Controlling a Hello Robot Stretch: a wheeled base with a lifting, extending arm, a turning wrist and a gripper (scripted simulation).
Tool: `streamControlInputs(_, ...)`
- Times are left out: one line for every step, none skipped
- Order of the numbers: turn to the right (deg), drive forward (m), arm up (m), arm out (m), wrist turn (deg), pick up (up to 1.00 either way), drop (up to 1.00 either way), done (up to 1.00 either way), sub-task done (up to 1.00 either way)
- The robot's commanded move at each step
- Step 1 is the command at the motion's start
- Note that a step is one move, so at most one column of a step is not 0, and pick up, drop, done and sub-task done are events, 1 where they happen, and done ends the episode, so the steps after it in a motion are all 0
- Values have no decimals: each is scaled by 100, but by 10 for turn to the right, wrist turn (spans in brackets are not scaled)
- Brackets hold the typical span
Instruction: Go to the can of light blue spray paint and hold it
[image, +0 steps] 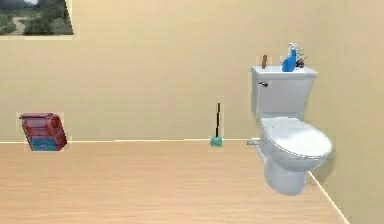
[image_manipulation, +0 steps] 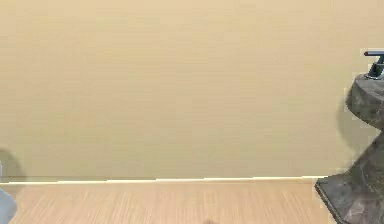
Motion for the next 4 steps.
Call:
streamControlInputs(0, 100, 0, 0, 0, 0, 0, 0, 0)
streamControlInputs(30, 0, 0, 0, 0, 0, 0, 0, 0)
streamControlInputs(0, 40, 0, 0, 0, 0, 0, 0, 0)
streamControlInputs(-390, 0, 0, 0, 0, 0, 0, 0, 0)
